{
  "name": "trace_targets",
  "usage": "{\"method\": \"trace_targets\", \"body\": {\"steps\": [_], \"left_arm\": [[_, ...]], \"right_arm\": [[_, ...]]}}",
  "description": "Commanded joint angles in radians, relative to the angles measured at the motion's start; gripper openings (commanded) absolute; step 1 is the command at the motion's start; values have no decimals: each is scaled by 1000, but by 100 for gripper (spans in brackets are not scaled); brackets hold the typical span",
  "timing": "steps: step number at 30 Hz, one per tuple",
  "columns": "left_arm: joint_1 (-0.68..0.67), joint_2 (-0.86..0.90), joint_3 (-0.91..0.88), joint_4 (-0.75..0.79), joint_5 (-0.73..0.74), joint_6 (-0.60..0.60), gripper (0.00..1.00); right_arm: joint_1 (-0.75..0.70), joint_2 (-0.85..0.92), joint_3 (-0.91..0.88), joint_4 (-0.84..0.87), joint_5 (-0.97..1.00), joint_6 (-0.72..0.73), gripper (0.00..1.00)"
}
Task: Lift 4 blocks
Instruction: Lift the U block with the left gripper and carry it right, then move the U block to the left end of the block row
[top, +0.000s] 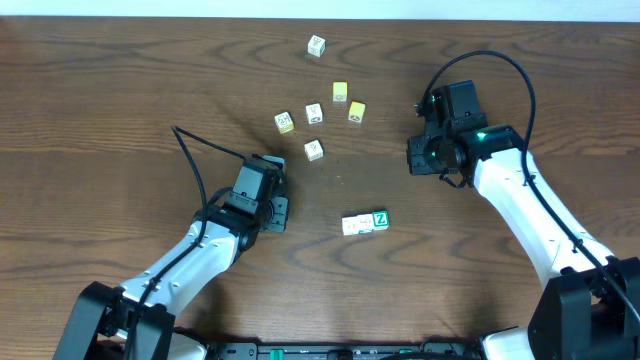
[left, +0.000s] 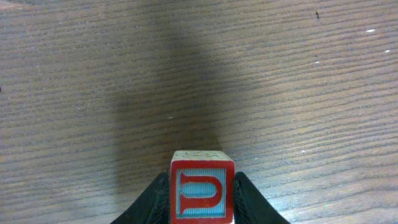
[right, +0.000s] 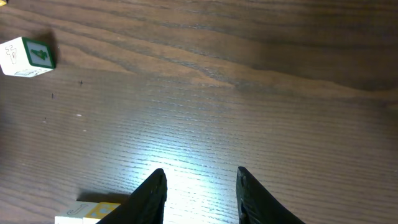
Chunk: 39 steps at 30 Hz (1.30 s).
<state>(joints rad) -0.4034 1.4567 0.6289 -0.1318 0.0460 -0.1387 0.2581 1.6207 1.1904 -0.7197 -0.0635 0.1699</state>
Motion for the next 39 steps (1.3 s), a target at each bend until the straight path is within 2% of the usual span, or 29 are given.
{"method": "trace_targets", "body": {"steps": [1,12,16,24,31,39], "left_arm": [[-2,-29,20,-10,-13,-17,26],[-40,-180,39,-63,-14,-55,26],[-98,-189,39,-68,-15,-123,26],[-225,-183,39,-107,-138,-262,26],[-251,-183,39,-107,-137,-411,26],[-251,-105,39,-75,-114,-481,25]], "right_arm": [[5,3,8,2,7,-11,34],[5,3,8,10,14,-11,34],[5,3,8,10,14,-11,35],[5,3,6,8,58,-11,36],[5,3,6,8,58,-11,34],[5,3,6,0,58,-11,33]]}}
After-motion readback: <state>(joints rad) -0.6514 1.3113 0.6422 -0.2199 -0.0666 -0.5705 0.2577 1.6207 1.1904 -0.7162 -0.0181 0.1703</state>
